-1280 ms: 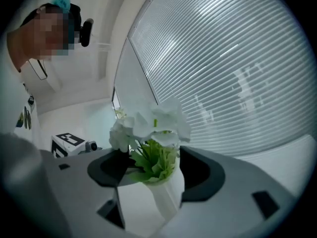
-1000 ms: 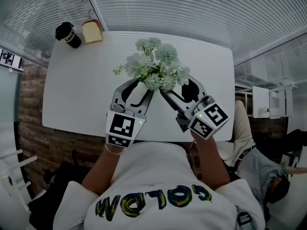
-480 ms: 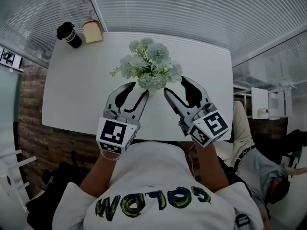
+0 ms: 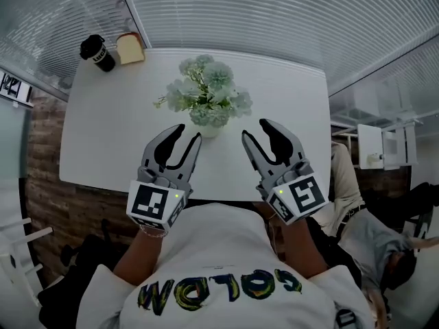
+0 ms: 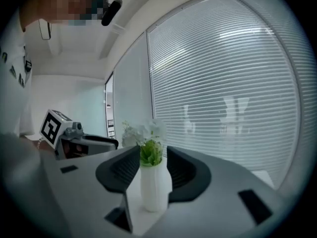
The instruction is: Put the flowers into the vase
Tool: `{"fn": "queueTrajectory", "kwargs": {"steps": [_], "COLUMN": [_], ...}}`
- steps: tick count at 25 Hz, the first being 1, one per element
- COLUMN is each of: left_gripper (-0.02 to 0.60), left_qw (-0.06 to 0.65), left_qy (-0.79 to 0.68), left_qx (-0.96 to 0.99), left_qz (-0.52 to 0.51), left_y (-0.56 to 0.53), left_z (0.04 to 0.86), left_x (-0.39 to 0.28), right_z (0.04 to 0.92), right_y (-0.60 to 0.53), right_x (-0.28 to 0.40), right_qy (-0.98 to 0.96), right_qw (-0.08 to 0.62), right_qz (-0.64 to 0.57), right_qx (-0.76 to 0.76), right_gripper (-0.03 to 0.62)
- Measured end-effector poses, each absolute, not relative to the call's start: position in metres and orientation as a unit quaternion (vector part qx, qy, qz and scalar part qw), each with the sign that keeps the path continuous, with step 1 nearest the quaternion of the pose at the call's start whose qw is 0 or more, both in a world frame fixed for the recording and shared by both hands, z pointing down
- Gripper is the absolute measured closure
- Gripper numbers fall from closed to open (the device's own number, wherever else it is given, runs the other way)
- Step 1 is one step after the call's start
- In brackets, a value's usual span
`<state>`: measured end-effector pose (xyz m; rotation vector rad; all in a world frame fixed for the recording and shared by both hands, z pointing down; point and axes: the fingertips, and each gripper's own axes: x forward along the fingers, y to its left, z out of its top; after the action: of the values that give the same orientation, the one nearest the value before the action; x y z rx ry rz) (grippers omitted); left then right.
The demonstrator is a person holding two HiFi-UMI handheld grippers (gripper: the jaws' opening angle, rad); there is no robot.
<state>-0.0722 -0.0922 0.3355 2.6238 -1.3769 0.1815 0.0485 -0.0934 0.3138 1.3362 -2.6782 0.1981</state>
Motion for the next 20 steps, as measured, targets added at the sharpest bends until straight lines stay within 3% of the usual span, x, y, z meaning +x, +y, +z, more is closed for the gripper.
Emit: {"fn": "queueTrajectory", "kwargs": {"steps": [13,20], "left_gripper": [0.534,0.560], "left_qw": [0.069,0.064], "left_qy": [-0.480,-0.491], "left_qx": [0.874,0.869], "left_qz": [0.010,-0.006], "left_y": [-0.070,-0.066], "left_z": [0.304,0.299], "left_x": [-0.084,-0.086], "right_z": [0.289,0.280], "right_y": [-0.071,-0.058], "right_x": [0.070,0.080], "right_qy": [-0.864,-0.859], "right_qw": [0.085,0.074], "right_qz": [0.017,0.015], "right_qx": [0.496,0.506], "right_gripper": [0.530,0.568]}}
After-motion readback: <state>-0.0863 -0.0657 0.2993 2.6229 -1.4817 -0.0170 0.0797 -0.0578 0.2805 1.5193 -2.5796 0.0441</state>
